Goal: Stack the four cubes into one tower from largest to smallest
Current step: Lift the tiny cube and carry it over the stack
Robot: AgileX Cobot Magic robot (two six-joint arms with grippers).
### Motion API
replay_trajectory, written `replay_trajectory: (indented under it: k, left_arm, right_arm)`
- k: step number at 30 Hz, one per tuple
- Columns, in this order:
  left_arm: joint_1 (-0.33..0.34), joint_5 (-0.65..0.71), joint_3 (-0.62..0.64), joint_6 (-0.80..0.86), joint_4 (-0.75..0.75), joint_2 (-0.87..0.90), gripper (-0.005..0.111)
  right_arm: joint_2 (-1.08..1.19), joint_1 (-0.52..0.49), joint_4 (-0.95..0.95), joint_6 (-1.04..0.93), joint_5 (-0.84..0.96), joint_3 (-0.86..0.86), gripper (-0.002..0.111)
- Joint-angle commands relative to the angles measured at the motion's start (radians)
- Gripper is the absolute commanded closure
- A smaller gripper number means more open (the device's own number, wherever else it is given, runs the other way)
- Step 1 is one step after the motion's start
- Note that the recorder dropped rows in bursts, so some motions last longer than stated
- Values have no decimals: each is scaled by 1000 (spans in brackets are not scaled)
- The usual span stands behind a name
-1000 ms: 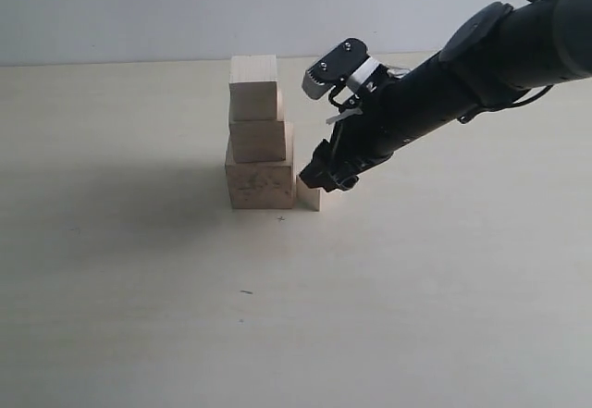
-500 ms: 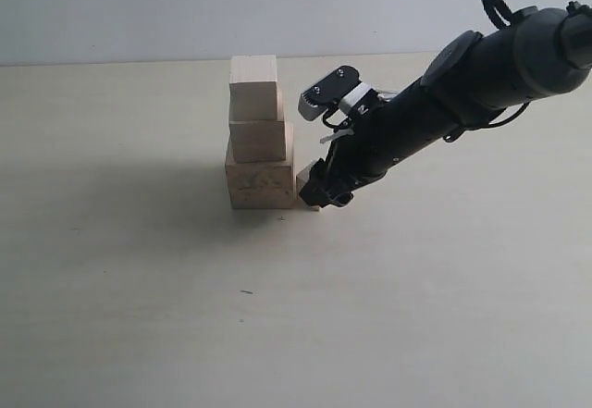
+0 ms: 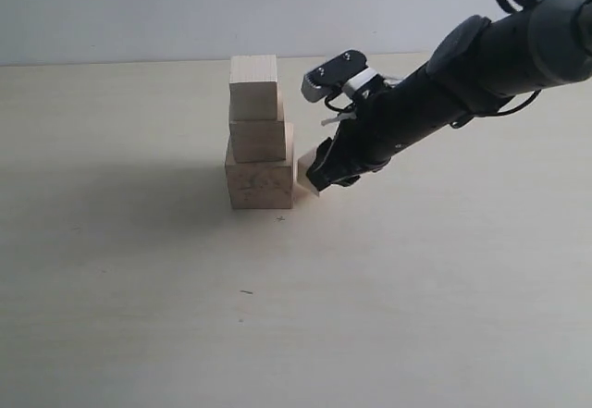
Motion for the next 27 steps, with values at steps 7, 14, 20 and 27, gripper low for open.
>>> replay_trajectory:
  k: [7, 14, 20, 27]
  left_arm:
    - [-6, 8, 3, 2, 4, -7, 107]
    - [-6, 10, 3, 2, 4, -7, 107]
    - [-38, 6, 3, 2, 4, -7, 107]
    - [-101, 6, 3, 2, 4, -7, 107]
  right_arm:
    - [-205, 2, -806, 843, 244, -30, 74]
    - [-334, 2, -663, 854, 388, -243, 74]
    - [-298, 69, -492, 808, 506, -497, 74]
    - [-179, 159, -502, 725, 632, -676, 74]
